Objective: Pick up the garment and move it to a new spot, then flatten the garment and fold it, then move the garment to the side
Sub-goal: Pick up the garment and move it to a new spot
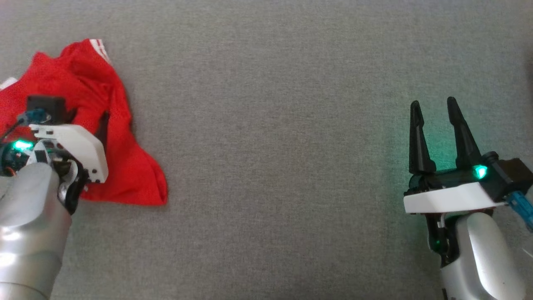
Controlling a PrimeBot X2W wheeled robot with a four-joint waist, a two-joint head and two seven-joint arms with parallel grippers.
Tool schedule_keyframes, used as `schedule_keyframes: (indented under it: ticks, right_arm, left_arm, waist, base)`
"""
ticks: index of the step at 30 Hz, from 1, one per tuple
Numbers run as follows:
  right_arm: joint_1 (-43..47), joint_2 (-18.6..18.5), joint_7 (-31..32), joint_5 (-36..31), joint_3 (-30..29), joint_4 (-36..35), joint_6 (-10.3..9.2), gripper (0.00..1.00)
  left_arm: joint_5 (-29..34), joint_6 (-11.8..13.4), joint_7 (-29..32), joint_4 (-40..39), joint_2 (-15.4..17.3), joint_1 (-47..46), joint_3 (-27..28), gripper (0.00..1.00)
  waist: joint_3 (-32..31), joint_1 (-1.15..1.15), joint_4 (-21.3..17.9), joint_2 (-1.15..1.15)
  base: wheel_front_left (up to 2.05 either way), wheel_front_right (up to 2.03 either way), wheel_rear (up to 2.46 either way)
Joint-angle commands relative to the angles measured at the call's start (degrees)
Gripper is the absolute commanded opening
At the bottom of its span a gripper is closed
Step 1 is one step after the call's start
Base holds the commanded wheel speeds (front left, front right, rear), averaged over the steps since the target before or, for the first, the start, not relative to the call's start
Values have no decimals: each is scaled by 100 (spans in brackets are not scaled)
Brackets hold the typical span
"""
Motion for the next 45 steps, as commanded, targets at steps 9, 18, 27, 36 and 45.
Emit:
schedule_keyframes:
  ticks: [9, 18, 27, 36, 45]
  right_arm:
    - [-182, -4, -61, 29, 94, -186, 21, 100]
    - [-123, -4, -61, 179, 160, -87, 21, 100]
    - [-3, -4, -61, 343, 273, -22, 21, 100]
    - [-62, -4, -61, 500, 420, -62, 21, 100]
    - [-223, -4, -61, 757, 683, -150, 21, 100]
  left_arm:
    - [-843, 10, -676, -5, 547, -386, -173, 0]
    - [-1151, 10, -2560, -560, 702, -678, 45, 0]
    - [-778, 10, -2721, -2011, 584, -365, 115, 0]
    - [-517, 81, -2510, -2837, 225, -266, -335, 0]
    - [-373, 174, -2136, -2783, -484, -611, -910, 0]
  waist:
    - [-70, -1, -111, 0]
    - [-473, -1, -179, 0]
    - [-809, -1, -410, 0]
    - [-815, -1, -894, 0]
    - [-540, -1, -1692, 0]
  base:
    - [0, 0, 0]
    - [0, 0, 0]
    - [0, 0, 0]
    - [0, 0, 0]
    - [0, 0, 0]
